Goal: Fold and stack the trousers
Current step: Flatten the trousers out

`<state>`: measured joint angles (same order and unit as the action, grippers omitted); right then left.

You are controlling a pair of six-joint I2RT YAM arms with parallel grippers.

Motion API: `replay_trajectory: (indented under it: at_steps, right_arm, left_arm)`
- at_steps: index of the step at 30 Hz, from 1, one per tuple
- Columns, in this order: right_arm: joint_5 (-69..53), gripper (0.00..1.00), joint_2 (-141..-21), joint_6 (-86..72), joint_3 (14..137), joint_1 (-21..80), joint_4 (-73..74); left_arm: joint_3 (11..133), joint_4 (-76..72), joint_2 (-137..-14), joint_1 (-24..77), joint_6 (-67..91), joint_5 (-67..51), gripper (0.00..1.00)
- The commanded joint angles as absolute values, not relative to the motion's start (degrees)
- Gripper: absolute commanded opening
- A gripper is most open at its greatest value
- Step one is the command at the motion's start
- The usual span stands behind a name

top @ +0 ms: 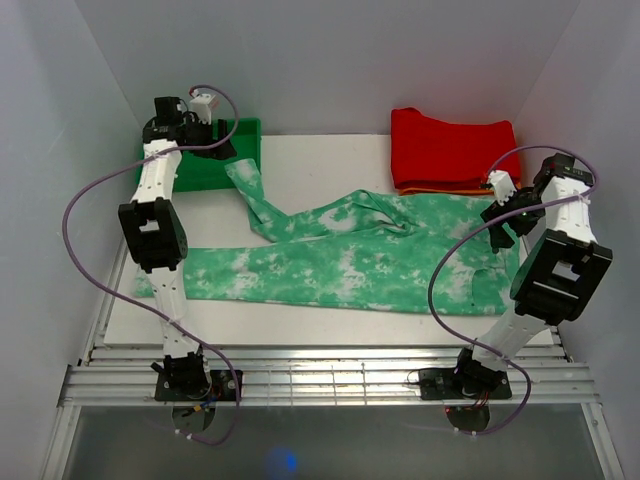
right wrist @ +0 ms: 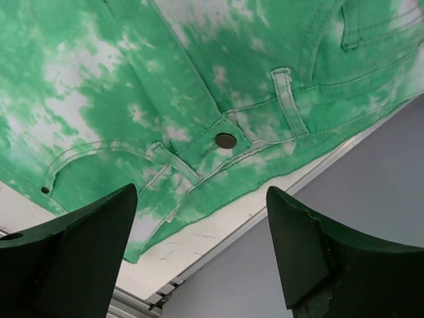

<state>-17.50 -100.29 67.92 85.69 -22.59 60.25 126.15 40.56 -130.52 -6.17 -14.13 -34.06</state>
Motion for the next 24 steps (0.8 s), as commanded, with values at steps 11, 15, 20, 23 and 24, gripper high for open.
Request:
replay_trajectory:
  at_steps: [11,15,20,23,24]
  right_arm:
    - [-11.6,0.86,-105.0,57.0,83.0,-22.5,53.8]
    - [-10.4,0.86,-105.7,57.0,81.6,-22.5,53.1]
    - [-9.8,0.82,-105.7,57.7,77.3,-22.4,52.0]
    - [-7.9,0.82,-105.5,58.5,73.8,-22.5,49.1]
    - [-7.4,0.82,-105.8,58.7,71.9,-22.5,48.4]
  left_arm:
    - [130.4,29.6,-140.5,-3.1,-7.0,-36.3,0.88]
    - [128.2,29.8,-139.6,-3.1,-6.9,-39.6,0.69]
    - [126.6,30.0,-135.8,-3.3,-6.4,-41.8,0.26]
    - [126.3,30.7,-131.8,-3.6,-6.9,-41.1,0.0]
    - [126.4,31.5,-129.6,-3.9,-7.0,-41.1,0.0]
